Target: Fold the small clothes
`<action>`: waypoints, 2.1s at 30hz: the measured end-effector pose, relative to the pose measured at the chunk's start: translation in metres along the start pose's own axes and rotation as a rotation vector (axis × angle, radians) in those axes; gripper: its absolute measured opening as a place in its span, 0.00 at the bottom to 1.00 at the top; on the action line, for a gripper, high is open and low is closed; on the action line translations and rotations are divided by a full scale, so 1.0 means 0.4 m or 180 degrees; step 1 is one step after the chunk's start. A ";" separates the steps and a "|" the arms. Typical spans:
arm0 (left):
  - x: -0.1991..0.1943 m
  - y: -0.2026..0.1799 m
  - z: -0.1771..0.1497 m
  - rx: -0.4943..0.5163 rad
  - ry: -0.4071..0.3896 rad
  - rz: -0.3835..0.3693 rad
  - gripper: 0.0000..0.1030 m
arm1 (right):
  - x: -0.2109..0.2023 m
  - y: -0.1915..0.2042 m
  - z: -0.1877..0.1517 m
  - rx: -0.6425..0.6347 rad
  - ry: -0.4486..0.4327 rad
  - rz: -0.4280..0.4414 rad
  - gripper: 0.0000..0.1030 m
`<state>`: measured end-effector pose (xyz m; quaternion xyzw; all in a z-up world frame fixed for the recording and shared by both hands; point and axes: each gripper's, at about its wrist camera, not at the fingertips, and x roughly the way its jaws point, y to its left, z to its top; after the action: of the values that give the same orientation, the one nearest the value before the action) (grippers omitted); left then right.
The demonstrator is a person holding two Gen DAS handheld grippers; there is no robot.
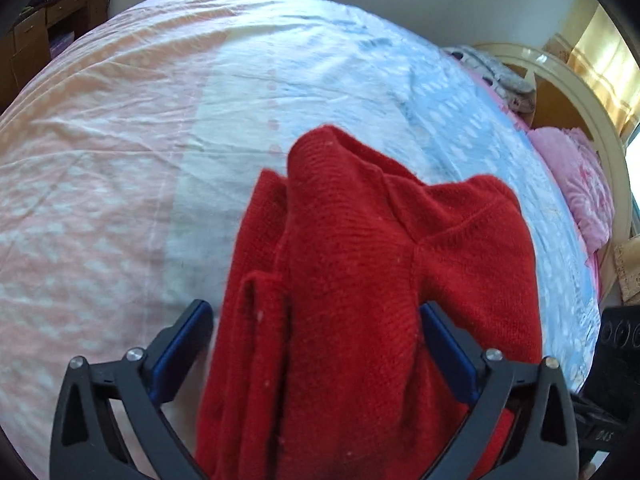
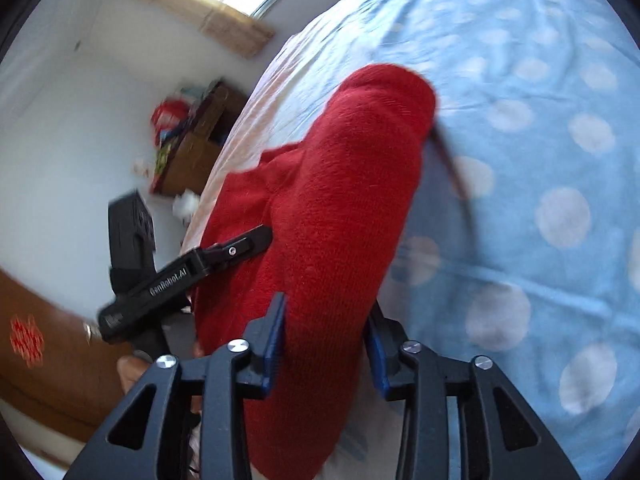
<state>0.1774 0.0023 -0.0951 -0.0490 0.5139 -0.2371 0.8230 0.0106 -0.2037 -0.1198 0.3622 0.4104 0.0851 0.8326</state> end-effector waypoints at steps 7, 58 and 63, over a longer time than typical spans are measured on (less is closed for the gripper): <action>-0.006 -0.018 -0.019 0.0088 -0.0132 0.0039 0.90 | 0.025 0.037 -0.012 -0.0210 -0.0332 -0.0109 0.77; -0.092 -0.215 -0.170 -0.0064 -0.0390 0.0112 0.45 | -0.115 0.155 -0.118 -0.1630 -0.0464 -0.1285 0.37; -0.138 -0.204 -0.185 -0.0098 -0.0535 0.0184 0.44 | -0.129 0.202 -0.133 -0.1830 -0.0554 -0.1254 0.37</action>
<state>0.0654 -0.0331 -0.0578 -0.0665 0.4478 -0.2004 0.8688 -0.0500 -0.1394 -0.0546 0.0330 0.3591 0.0038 0.9327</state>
